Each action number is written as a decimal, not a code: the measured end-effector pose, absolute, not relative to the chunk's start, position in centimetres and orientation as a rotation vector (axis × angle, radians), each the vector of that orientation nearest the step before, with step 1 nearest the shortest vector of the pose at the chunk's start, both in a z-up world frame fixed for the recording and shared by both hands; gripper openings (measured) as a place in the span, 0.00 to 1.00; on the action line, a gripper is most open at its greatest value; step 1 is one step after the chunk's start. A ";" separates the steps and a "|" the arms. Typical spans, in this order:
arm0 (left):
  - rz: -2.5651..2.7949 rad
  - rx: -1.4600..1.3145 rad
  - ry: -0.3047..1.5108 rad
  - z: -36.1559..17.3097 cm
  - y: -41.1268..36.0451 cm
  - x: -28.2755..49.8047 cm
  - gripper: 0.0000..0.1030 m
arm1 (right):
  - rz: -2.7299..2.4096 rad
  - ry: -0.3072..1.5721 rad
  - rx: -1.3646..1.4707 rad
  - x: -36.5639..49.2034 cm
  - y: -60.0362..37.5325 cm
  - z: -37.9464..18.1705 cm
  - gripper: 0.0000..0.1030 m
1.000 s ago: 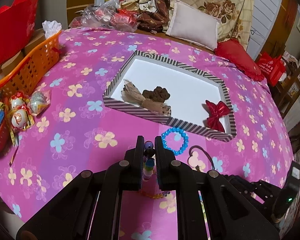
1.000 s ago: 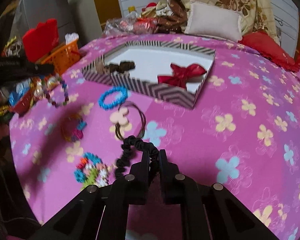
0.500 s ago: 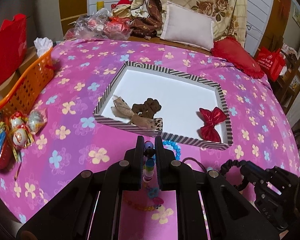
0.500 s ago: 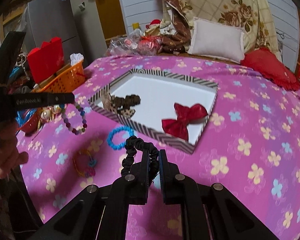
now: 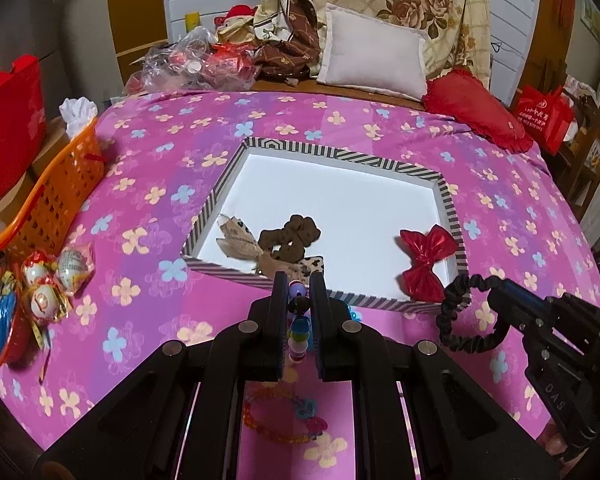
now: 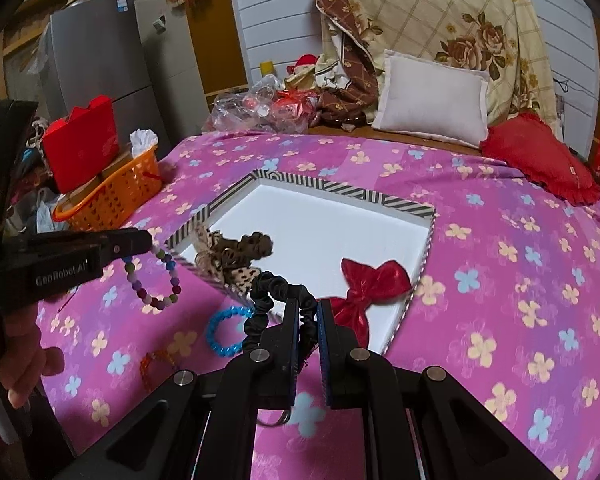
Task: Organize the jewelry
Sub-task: 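Carry the bracelet and scrunchie into the striped tray and open both tools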
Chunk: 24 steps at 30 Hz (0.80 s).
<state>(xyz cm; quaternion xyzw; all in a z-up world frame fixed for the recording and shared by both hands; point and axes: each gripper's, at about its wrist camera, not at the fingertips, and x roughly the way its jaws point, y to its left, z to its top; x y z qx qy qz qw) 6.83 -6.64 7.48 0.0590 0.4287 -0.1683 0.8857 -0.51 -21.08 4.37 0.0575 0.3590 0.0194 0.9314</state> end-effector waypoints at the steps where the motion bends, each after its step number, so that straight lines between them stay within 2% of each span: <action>1: -0.350 0.125 0.893 7.4 -6.8 7.1 0.09 | 0.036 0.735 0.121 -0.2 -21.3 4.4 0.08; 24: -0.405 0.075 0.951 5.6 -12.5 14.1 0.09 | 0.022 0.800 0.219 6.0 -24.0 1.2 0.08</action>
